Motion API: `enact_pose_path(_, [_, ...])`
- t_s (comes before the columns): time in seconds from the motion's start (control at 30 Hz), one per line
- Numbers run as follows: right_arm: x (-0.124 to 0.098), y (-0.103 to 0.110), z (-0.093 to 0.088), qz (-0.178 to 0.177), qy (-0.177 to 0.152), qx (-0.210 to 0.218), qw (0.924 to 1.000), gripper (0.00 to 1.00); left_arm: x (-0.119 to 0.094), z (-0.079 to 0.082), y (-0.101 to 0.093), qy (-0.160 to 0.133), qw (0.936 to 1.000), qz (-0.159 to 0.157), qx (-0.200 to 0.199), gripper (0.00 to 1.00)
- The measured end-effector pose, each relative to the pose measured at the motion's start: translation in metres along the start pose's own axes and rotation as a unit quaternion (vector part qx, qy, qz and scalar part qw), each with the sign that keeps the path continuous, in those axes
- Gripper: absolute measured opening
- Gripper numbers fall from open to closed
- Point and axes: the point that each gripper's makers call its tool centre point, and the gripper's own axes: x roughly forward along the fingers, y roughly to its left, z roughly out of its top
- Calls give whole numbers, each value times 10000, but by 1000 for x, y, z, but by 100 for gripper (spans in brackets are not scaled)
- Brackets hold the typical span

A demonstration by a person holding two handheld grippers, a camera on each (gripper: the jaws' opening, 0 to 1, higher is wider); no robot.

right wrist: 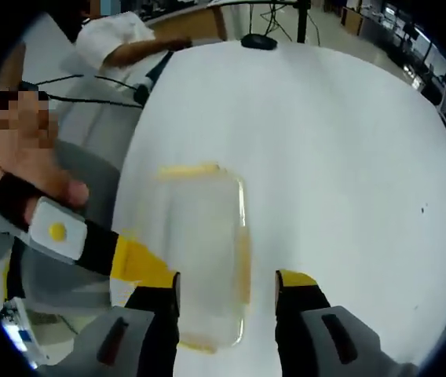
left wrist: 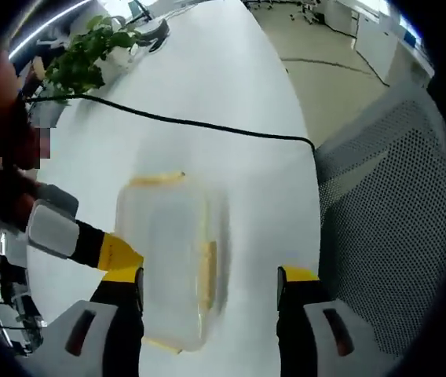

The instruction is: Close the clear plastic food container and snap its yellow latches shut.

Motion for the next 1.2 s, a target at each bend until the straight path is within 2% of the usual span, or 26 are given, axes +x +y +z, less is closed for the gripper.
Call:
enact_pose_path(0.17, [-7, -11, 1, -342, -338, -27, 9988, 56, -1, 3, 6, -155, 9997, -43, -179, 68])
enact_pose_path(0.23, [-8, -12, -1, -317, -397, 91, 9987, 58, -2, 3, 4, -160, 9997, -109, -180, 71])
enact_pose_path(0.33, [-9, -5, -4, -210, -443, 58, 9988, 67, -6, 1, 6, -214, 9997, -40, -113, 78])
enact_pose_path(0.43, [-9, -1, -8, -244, -396, -38, 9989, 66, -9, -8, 19, -130, 9998, 167, 48, 78])
enact_pose_path(0.53, [-9, 1, -10, -263, -407, -18, 9988, 66, -10, -15, 22, -90, 9997, 36, -231, 78])
enact_pose_path(0.83, [-11, 18, -12, -113, -682, 137, 9975, 66, -8, -22, 36, -88, 9995, 39, -314, 80])
enact_pose_path(1.2, [-12, 27, -26, -212, -670, 79, 9975, 69, -5, -30, 40, -1, 9996, -8, -277, 80])
